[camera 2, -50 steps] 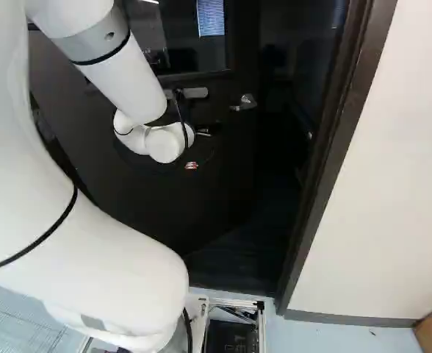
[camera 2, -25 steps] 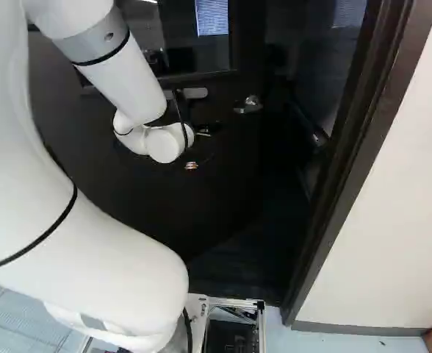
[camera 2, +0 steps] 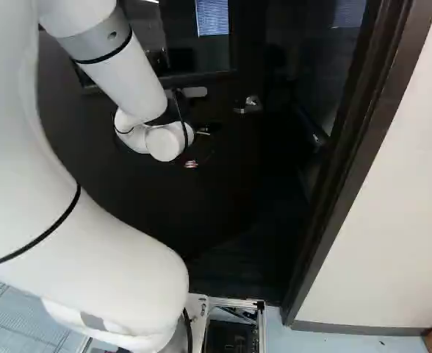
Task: Open the door and move inside
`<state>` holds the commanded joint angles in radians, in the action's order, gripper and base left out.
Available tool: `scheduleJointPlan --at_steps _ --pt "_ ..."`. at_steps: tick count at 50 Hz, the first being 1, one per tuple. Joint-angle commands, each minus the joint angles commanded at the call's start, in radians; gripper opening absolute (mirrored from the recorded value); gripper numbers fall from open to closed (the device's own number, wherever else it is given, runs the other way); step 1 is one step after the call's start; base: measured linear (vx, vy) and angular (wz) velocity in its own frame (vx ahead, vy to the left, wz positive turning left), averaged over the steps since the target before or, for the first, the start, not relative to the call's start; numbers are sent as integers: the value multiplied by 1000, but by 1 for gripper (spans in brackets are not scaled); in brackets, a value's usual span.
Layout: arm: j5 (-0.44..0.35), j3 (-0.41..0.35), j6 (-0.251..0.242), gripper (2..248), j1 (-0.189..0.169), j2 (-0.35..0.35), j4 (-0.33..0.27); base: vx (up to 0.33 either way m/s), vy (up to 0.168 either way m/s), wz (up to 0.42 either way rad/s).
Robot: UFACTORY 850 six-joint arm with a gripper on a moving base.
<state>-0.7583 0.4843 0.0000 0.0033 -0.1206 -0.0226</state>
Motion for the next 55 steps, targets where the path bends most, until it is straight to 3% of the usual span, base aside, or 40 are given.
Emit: scheduleJointPlan --at_steps 55 --pt "0 170 0 247 113 172 0 0 0 0"
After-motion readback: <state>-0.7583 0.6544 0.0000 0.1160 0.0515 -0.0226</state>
